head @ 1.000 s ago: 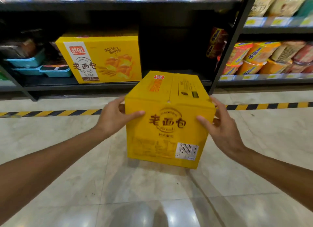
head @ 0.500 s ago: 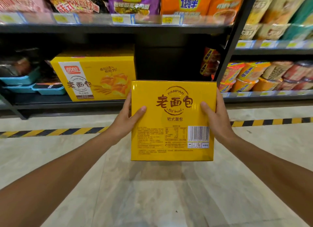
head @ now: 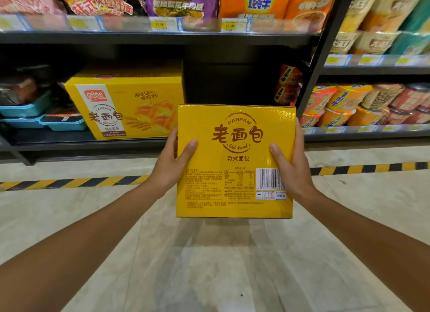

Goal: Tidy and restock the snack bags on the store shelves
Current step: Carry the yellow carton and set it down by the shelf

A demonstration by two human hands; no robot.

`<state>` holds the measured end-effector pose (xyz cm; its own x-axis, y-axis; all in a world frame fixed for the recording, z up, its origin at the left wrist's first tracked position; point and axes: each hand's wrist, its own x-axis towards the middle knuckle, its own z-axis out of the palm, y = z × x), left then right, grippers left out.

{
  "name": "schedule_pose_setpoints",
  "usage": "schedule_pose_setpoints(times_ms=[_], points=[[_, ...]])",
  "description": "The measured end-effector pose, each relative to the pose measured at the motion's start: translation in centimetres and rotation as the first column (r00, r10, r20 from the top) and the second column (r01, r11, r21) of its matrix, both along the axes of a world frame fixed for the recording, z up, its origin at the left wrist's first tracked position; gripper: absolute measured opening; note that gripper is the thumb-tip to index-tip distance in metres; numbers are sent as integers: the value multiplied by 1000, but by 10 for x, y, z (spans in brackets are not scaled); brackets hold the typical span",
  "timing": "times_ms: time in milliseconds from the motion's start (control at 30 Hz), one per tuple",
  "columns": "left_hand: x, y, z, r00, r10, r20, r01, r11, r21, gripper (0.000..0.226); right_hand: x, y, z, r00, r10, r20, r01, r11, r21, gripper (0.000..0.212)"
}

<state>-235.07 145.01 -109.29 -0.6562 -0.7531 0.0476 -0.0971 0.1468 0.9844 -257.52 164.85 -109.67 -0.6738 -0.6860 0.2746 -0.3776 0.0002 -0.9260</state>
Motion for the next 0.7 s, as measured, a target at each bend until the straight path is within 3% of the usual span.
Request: schedule_pose_setpoints(times_ms=[367,533,700], points=[[0,1,-1,1000,7,-8,-7,999,-42,74,-1,0,-1,1000,6,-12,-6,999,-33,81],[26,23,-21,997,30,65,-13,967,-253,81,28,20,-22,998,-57,-23,55,996,-77,81],[70,30,-41,981,-17,195,73,955,-286,84,23,53,-28,991,36,-130,-24,996,91,106]])
